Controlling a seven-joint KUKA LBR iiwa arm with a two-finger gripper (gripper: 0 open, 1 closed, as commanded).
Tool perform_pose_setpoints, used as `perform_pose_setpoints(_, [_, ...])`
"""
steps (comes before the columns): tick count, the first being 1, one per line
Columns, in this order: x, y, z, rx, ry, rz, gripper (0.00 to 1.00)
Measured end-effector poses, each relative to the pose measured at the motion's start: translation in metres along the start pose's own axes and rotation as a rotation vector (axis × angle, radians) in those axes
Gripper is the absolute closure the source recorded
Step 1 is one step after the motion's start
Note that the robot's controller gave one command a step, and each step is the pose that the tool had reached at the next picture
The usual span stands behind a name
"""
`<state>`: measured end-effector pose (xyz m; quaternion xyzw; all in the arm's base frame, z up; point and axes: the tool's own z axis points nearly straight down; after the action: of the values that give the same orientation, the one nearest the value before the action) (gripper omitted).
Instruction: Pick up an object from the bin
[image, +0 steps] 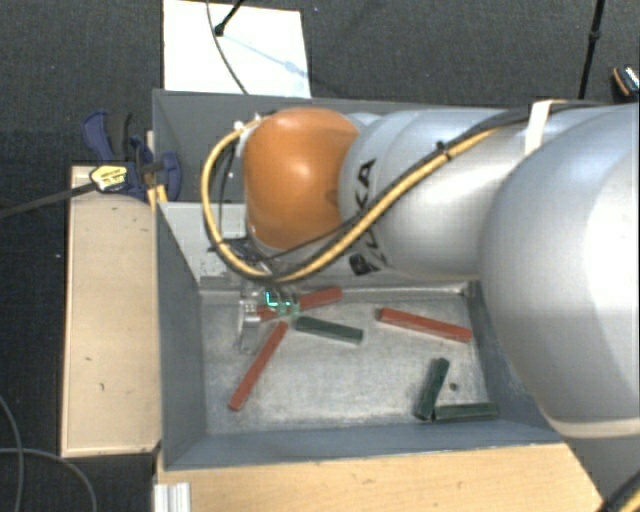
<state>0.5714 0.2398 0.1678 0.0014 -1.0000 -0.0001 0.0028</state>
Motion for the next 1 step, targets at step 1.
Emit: perform_pose_setpoints(1, [0.0167, -0.0486, 0.1013, 0.001, -0.001, 0.011, 0.00])
